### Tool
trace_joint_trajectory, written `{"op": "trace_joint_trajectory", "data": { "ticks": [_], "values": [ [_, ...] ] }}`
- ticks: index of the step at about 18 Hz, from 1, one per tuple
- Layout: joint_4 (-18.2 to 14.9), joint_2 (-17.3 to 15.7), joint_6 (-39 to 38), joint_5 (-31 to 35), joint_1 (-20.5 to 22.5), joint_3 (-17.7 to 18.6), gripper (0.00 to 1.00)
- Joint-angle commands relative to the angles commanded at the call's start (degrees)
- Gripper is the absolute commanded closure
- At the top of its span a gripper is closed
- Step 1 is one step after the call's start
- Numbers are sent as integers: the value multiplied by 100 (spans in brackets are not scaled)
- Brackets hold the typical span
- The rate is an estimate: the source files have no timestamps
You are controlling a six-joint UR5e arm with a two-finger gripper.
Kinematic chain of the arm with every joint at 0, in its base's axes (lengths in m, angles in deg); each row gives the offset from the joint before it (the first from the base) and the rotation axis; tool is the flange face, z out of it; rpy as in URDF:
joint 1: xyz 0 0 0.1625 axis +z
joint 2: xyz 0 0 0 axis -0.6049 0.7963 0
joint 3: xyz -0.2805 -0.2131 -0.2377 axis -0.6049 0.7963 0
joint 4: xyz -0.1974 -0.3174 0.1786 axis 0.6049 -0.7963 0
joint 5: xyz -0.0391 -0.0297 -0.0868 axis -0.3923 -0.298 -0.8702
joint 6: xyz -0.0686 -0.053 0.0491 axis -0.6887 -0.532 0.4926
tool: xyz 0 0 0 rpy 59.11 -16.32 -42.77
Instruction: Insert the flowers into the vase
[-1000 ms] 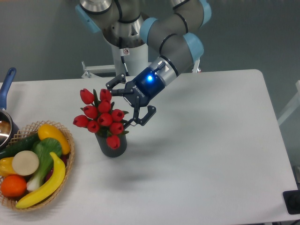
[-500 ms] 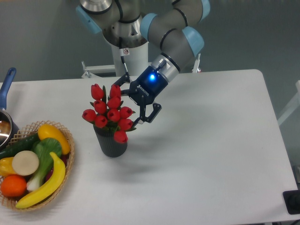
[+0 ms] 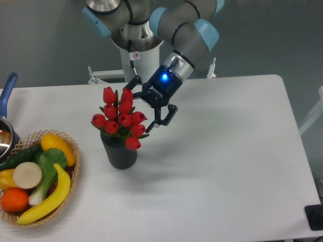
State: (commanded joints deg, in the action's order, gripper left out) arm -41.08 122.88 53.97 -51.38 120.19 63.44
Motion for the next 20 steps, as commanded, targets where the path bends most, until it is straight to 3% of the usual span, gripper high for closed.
{"op": "trace_joint_trajectory", "data": {
  "ticks": [2,5,10,14,20],
  "values": [
    [-9,-167,0,387,26,9,0],
    [-18,-387,0,1537,18,-17,0],
    [-44,-335,-26,2785,79,-350,0],
    [-246,-2,-35,3455,149,-887,0],
    [-790,798,0,4561,176,-1695,0]
  ]
}}
